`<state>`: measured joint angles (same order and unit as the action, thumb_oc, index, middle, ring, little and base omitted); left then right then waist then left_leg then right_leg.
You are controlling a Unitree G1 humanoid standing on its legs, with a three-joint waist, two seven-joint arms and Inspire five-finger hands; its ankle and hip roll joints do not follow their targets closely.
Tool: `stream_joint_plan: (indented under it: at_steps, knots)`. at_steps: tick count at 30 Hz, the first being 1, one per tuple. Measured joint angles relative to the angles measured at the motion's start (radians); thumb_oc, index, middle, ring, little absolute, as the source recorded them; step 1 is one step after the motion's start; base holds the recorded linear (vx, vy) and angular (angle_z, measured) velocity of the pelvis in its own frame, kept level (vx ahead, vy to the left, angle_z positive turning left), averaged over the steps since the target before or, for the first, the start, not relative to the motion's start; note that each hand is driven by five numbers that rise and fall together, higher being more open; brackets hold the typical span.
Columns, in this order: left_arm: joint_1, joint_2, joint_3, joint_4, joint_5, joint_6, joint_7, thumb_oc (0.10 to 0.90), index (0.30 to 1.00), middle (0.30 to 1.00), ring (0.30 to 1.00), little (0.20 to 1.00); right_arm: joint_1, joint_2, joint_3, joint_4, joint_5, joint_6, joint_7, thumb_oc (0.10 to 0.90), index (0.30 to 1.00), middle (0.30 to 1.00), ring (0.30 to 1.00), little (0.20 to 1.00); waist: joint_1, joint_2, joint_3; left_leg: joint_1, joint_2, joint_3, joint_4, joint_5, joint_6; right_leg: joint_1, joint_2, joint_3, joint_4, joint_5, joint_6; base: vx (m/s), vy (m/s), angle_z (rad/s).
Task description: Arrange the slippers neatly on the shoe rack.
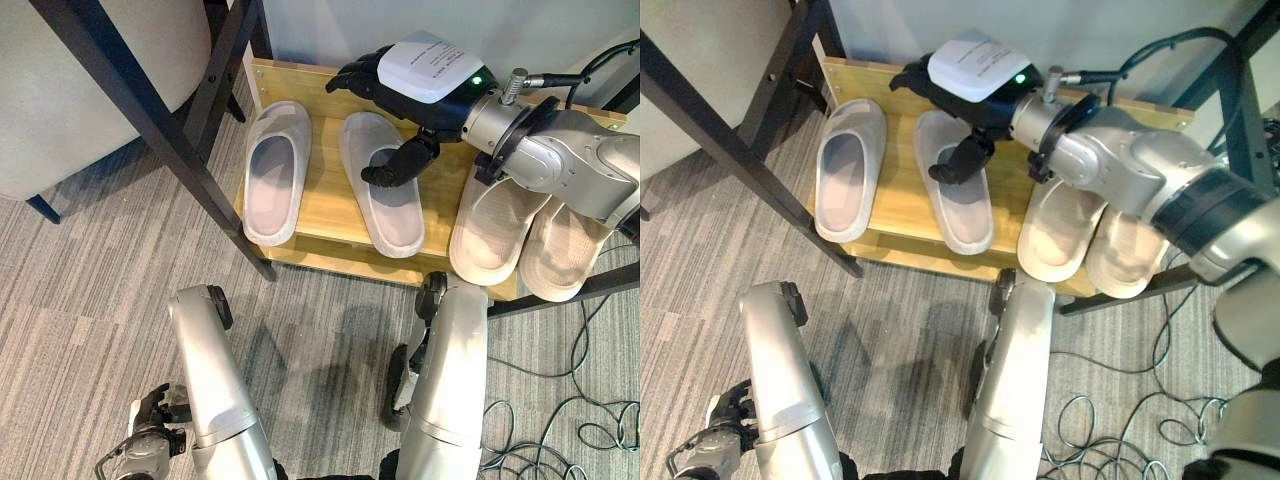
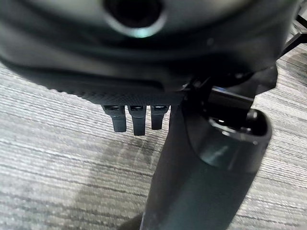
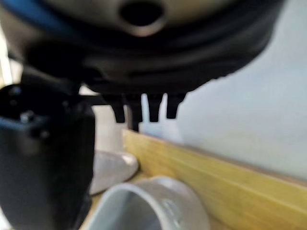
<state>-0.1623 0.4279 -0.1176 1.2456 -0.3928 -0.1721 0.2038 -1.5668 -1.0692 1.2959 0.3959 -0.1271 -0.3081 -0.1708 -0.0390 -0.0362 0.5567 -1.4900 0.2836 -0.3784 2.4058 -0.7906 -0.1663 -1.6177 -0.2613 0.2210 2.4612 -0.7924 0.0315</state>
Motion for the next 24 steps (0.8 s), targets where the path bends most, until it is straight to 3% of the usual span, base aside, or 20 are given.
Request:
stream_joint_plan:
  at_steps: [18,22,24]
  knots:
    - [-0.005,0.004,0.01,0.002,-0.018,0.003,-0.018,0.8,0.9,0.9,0.9,0.9,-0.054,-0.002,0.059,-0.034,0.076,0.037,0.144,0.8,0.9,0.9,0.9,0.9,-0.001,-0.013,-0.001,0.001,0.015,-0.015,0.008,0.0,0.0,0.004,0.015,-0.014,-0.001,0.0,0.0,-0.01,0.023,-0.01]
    - [-0.012,0.011,0.022,0.0,-0.036,0.011,-0.017,0.8,0.9,0.9,0.9,0.9,-0.031,-0.08,-0.009,-0.233,0.011,0.058,0.128,0.8,0.9,0.9,0.9,0.9,-0.011,-0.022,-0.001,0.004,0.023,-0.016,0.008,-0.002,0.005,0.004,0.027,-0.019,-0.009,0.0,0.0,0.01,0.035,-0.07]
    - [-0.013,0.012,0.035,-0.002,-0.036,0.028,-0.012,0.8,0.9,0.9,0.9,0.9,0.035,-0.102,-0.123,-0.331,-0.042,0.062,0.103,0.8,0.9,0.9,0.9,0.9,-0.014,-0.025,-0.001,0.004,0.033,-0.013,0.003,-0.003,0.006,0.007,0.03,-0.024,-0.017,0.001,-0.001,0.01,0.012,-0.09]
